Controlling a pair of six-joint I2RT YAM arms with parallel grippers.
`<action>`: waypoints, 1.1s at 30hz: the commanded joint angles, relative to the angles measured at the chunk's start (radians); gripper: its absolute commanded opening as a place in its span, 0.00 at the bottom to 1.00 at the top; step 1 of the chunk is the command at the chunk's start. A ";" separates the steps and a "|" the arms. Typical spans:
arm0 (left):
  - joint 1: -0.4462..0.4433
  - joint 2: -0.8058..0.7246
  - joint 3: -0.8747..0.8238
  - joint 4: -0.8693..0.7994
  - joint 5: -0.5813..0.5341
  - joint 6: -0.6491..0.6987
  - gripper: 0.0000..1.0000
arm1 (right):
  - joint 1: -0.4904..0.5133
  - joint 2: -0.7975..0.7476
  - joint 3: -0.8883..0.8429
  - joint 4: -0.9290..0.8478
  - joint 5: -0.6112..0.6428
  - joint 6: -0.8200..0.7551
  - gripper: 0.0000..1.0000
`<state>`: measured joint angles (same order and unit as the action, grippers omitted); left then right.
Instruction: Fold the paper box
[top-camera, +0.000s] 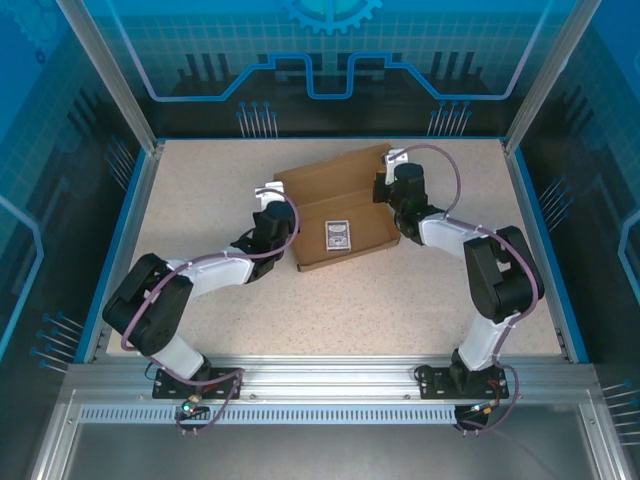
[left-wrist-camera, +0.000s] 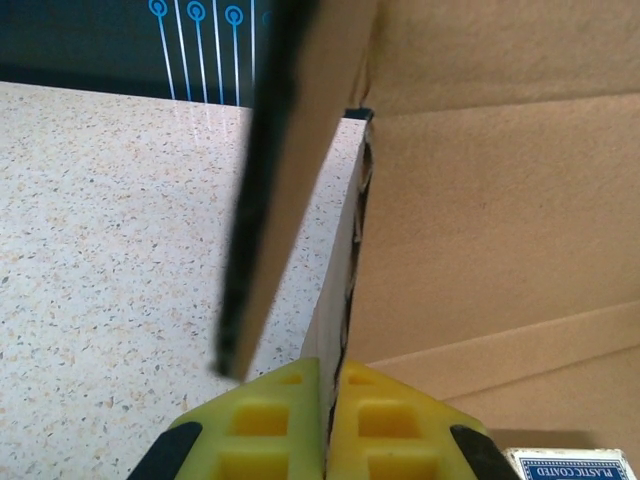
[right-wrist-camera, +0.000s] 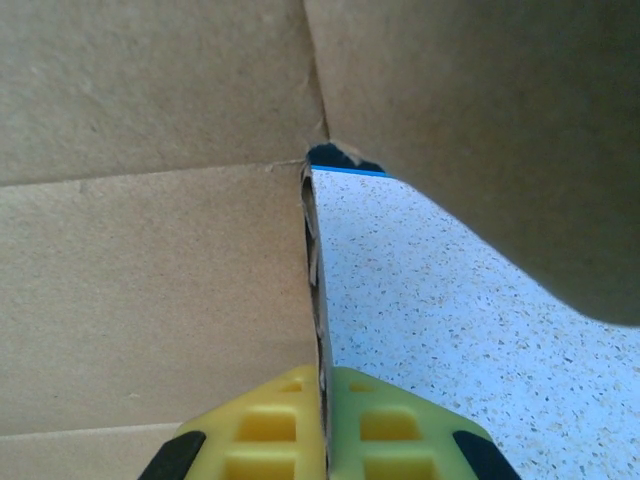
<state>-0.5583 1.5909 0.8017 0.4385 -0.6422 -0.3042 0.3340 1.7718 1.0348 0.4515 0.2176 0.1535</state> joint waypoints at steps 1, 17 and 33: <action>-0.042 0.006 -0.006 -0.056 -0.007 -0.074 0.00 | 0.042 -0.031 -0.042 -0.011 -0.043 0.012 0.04; -0.213 0.097 -0.089 0.148 -0.242 0.011 0.00 | 0.051 -0.064 -0.197 0.104 -0.025 0.030 0.04; -0.288 0.123 -0.233 0.368 -0.287 0.128 0.03 | 0.040 -0.129 -0.325 0.182 -0.031 0.006 0.04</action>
<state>-0.8181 1.6878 0.6132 0.8513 -1.0275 -0.1989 0.3424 1.6455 0.7540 0.6891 0.2554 0.1642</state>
